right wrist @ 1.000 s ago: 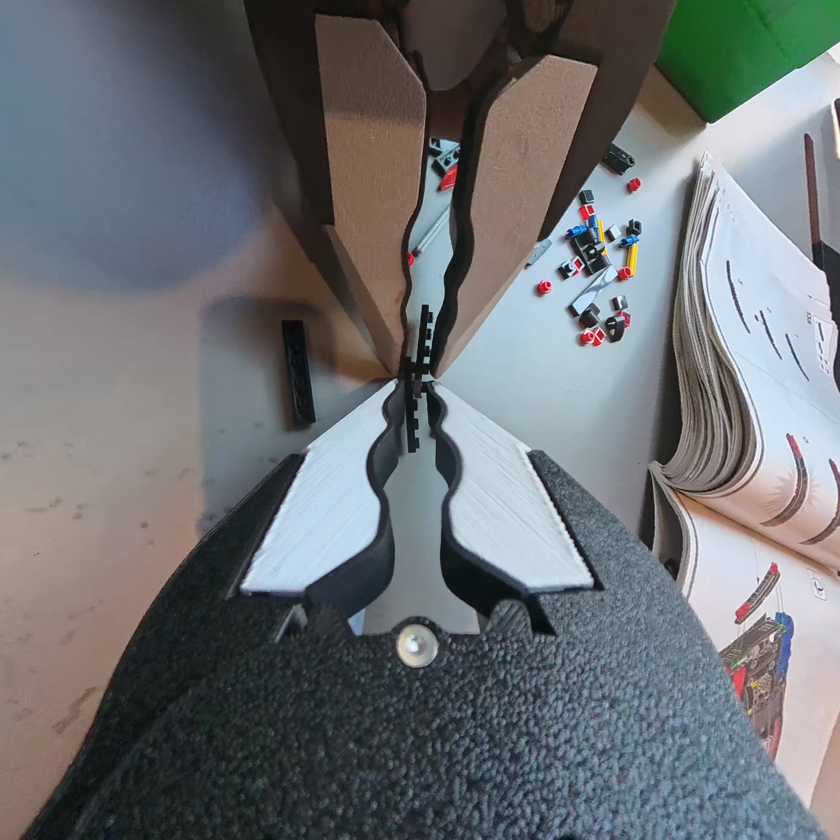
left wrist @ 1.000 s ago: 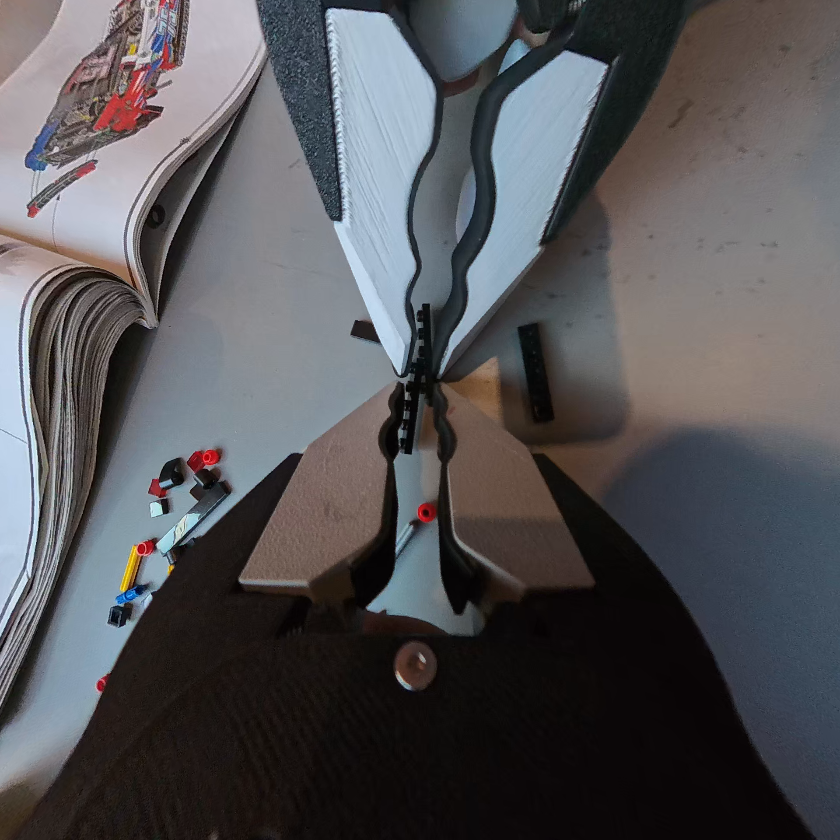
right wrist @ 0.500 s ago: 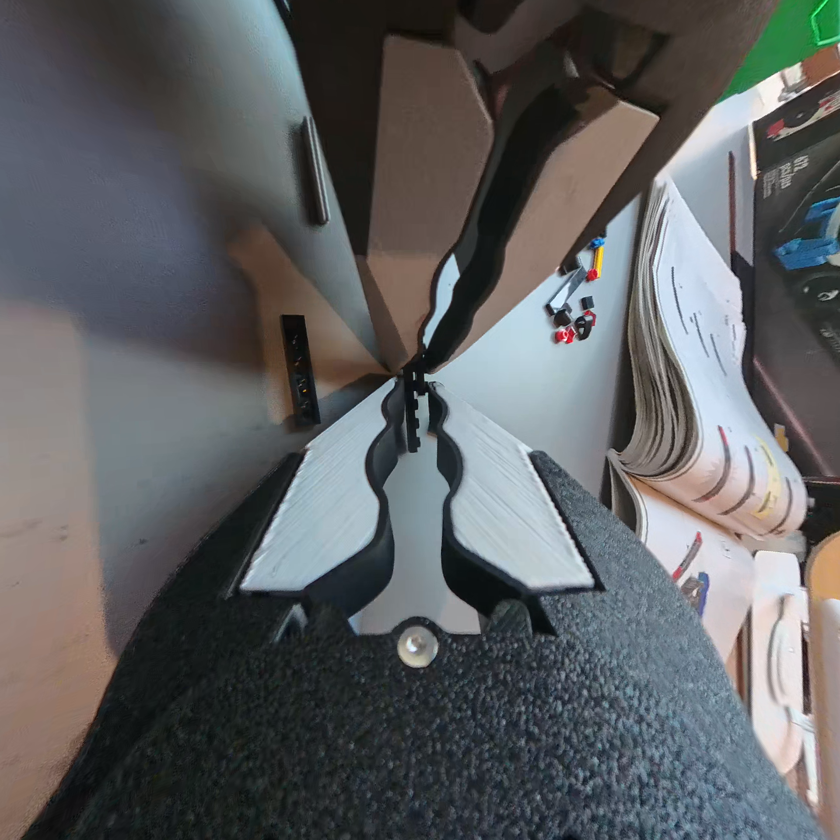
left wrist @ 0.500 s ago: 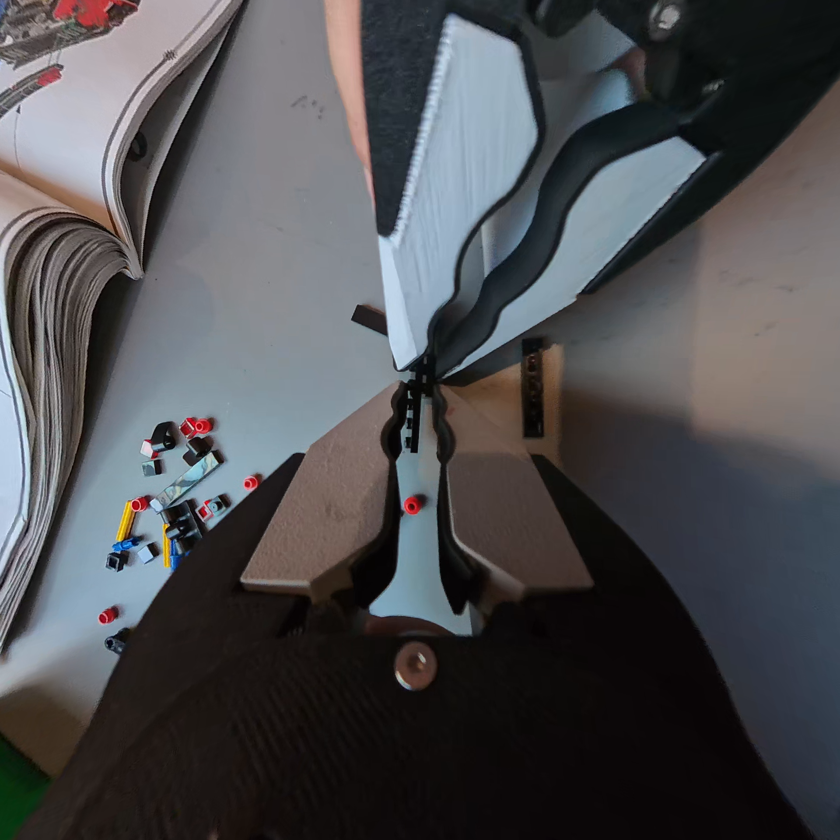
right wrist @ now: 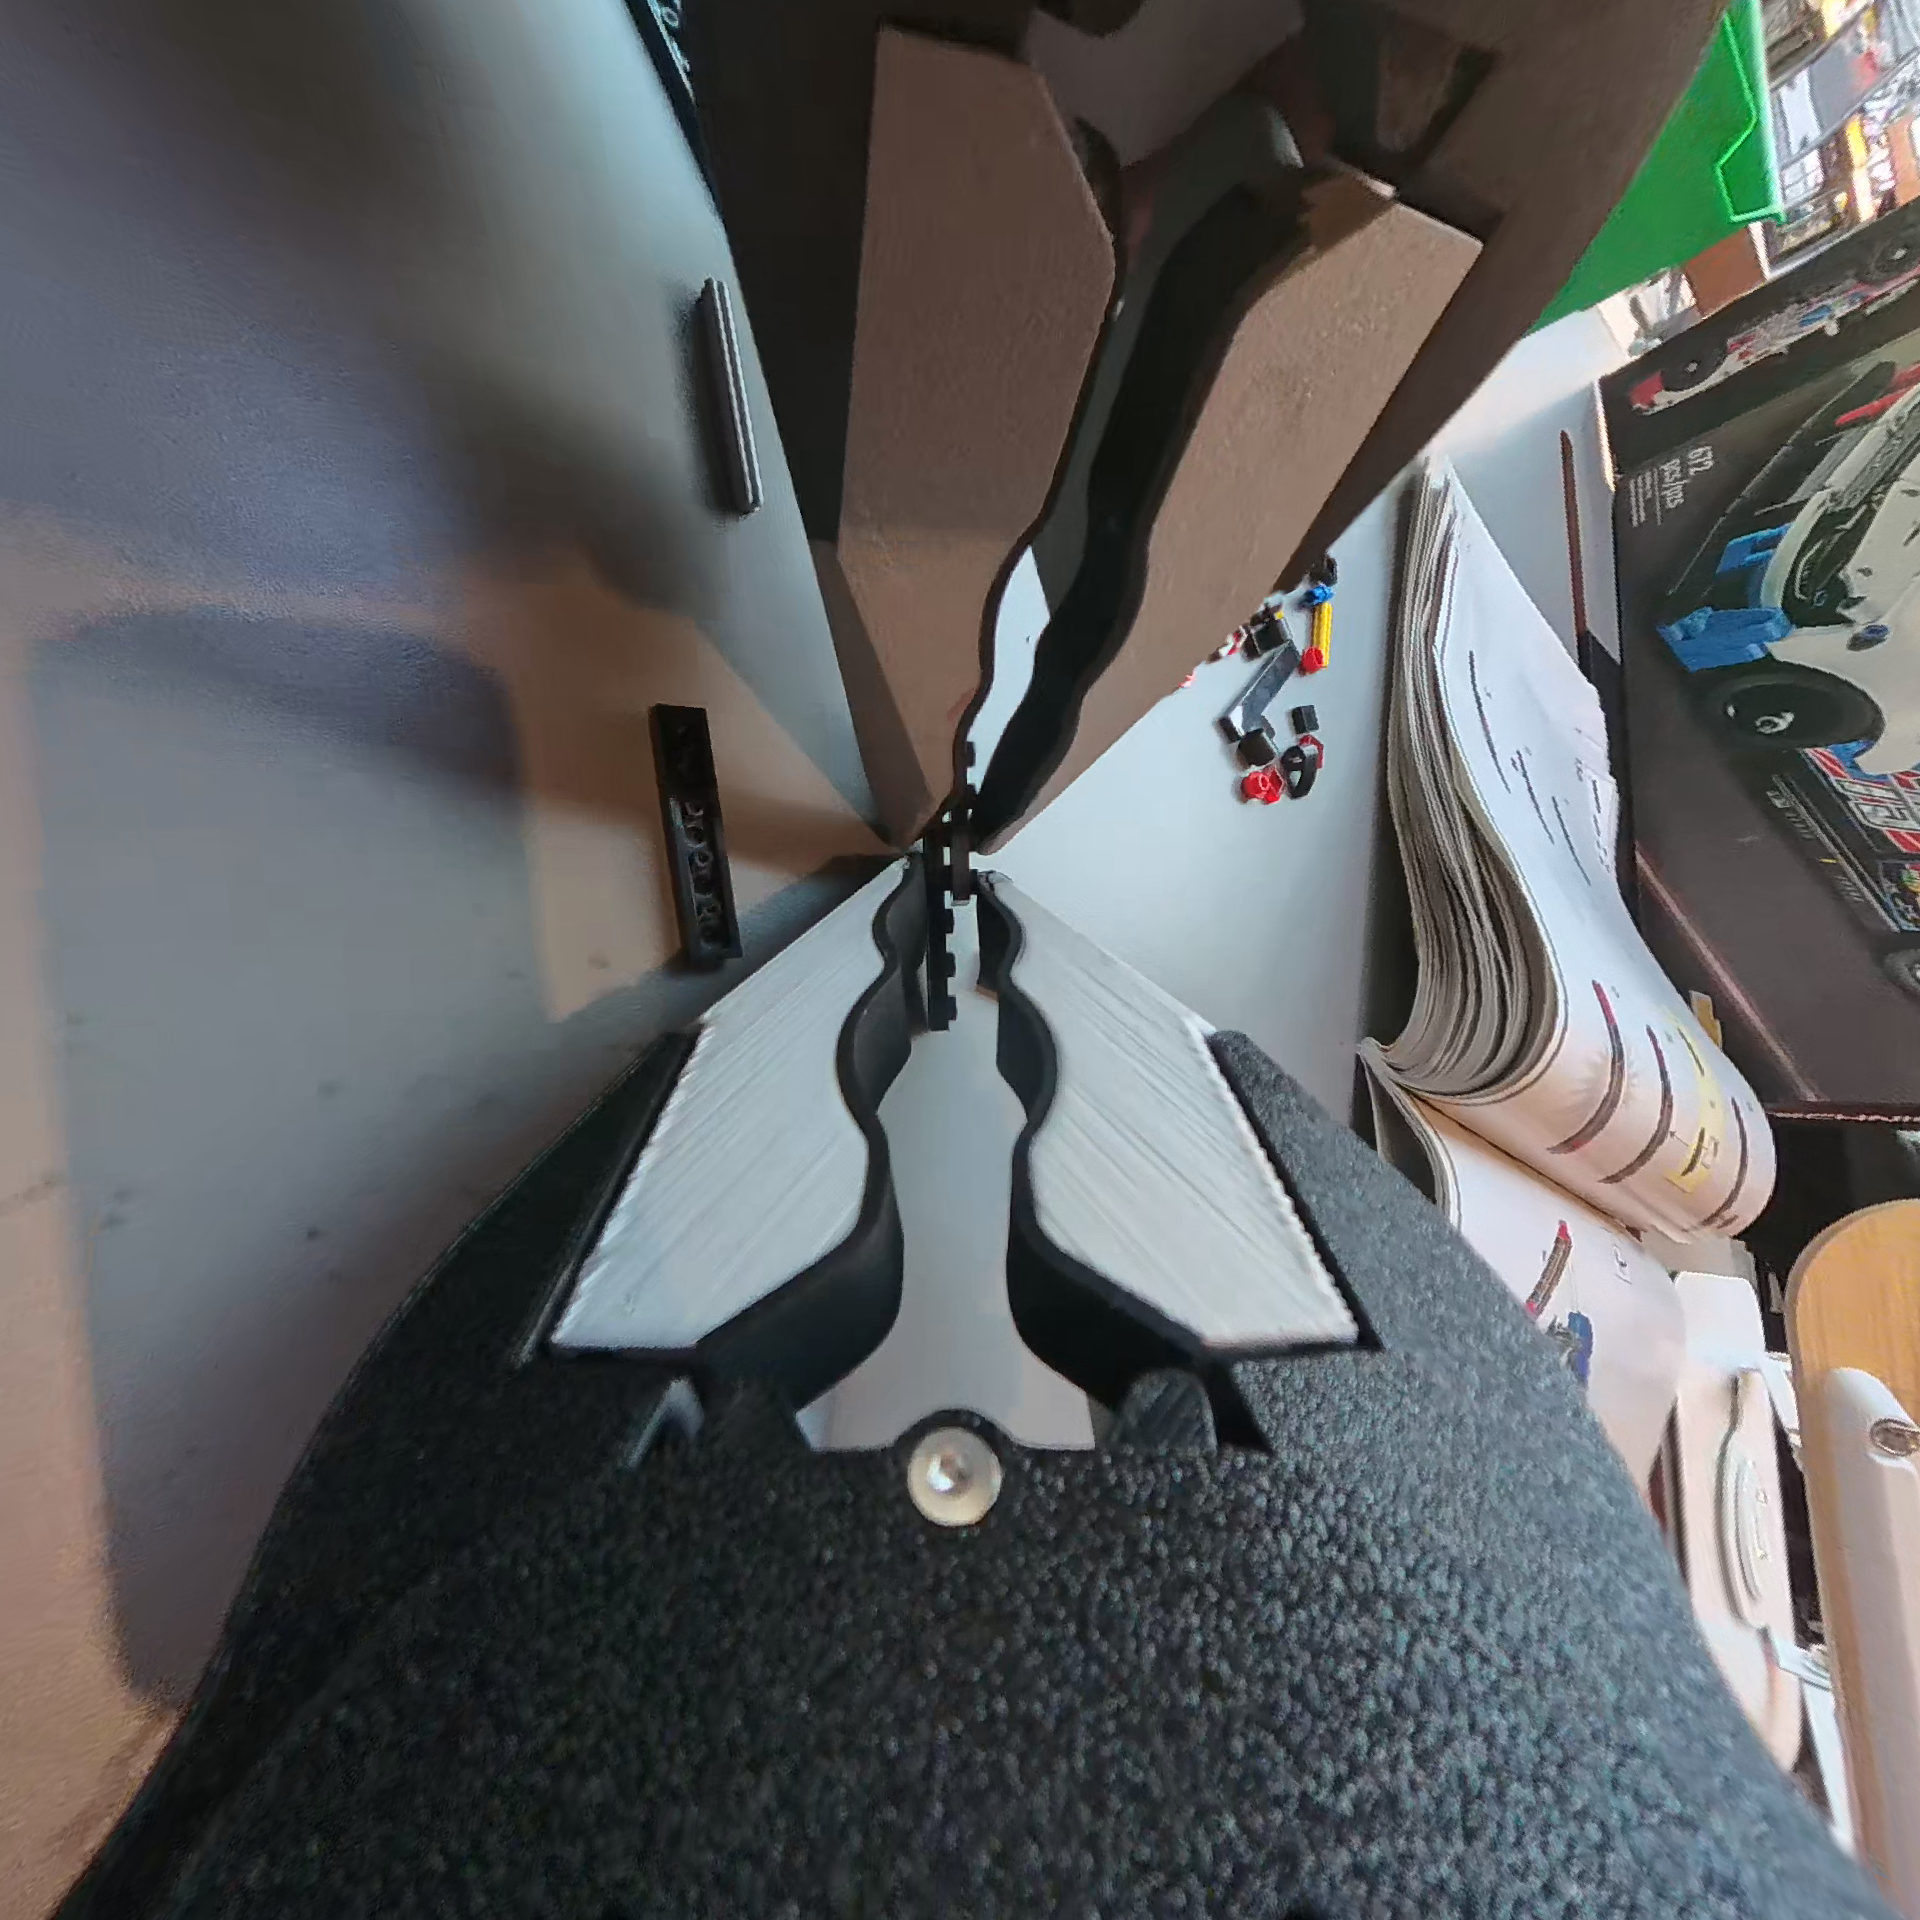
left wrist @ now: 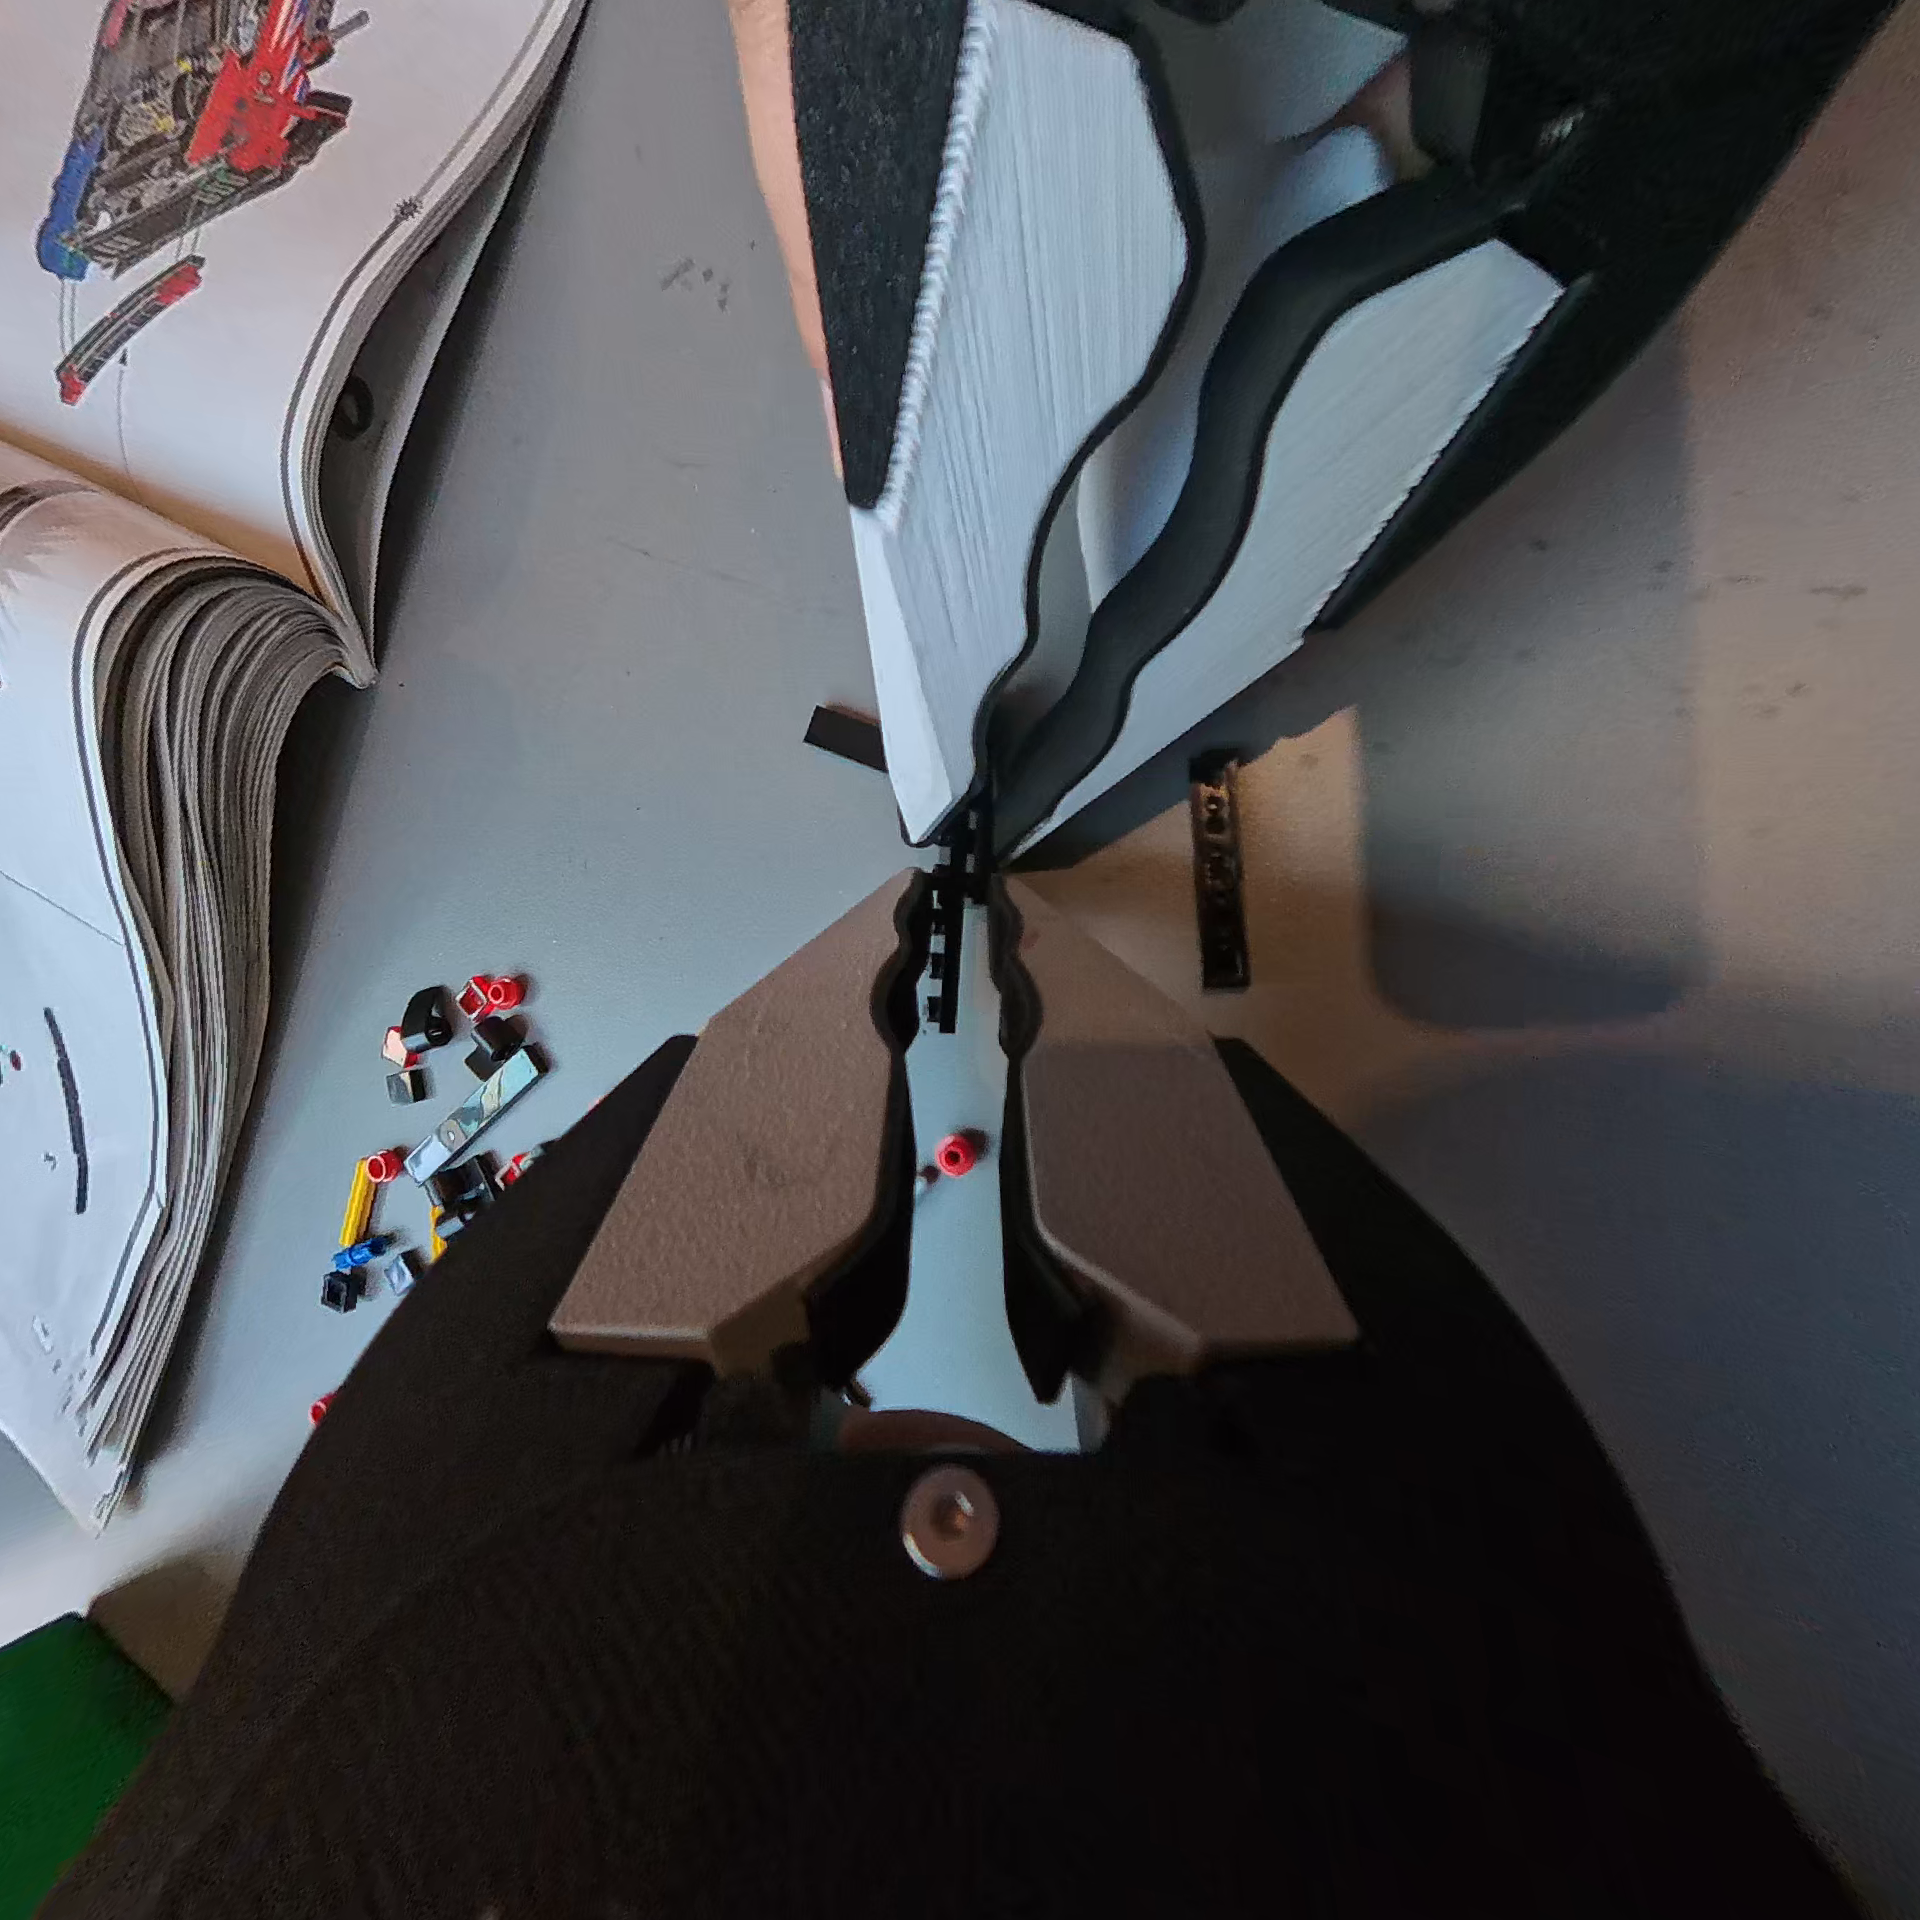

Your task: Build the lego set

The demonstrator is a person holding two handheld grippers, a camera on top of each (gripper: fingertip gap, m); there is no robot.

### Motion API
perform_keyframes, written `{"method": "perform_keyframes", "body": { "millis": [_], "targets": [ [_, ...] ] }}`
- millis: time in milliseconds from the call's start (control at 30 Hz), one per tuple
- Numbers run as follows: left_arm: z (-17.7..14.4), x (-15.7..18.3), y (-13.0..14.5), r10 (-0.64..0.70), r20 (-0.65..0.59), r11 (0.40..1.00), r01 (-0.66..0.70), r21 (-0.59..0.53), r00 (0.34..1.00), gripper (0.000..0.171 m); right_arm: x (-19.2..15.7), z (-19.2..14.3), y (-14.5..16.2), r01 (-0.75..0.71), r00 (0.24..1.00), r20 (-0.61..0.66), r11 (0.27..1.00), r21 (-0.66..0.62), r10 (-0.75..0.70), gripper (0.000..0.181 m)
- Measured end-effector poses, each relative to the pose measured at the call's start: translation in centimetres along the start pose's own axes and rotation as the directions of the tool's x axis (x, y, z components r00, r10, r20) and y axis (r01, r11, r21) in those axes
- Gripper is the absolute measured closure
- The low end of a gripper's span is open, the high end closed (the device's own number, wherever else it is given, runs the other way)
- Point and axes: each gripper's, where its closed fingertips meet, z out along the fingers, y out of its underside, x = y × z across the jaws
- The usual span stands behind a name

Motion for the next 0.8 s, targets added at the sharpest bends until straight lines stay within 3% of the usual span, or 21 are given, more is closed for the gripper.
{"method": "perform_keyframes", "body": {
  "millis": [267,567,700,800],
  "targets": [
    [-0.1,0.0,0.1,0.098,0.075,0.995,-0.099,0.009,0.992,0.165,-0.1,0.0,-0.1,0.029,0.999,0.018,0.999,-0.026,-0.029,0.174],
    [-0.1,-0.1,0.1,0.060,0.057,0.997,-0.062,0.035,0.997,0.166,-0.1,0.2,-0.1,-0.008,0.998,0.062,1.000,-0.028,0.010,0.175],
    [-0.4,-0.2,0.3,0.040,0.020,0.994,-0.042,0.104,0.999,0.162,0.2,0.4,-0.7,0.033,0.999,-0.023,0.999,-0.006,-0.033,0.175],
    [-1.5,-0.8,0.1,-0.077,-0.067,0.981,0.088,0.174,0.995,0.149,1.4,-0.3,-2.1,0.078,0.988,-0.134,0.996,0.034,-0.073,0.174]
  ]
}}
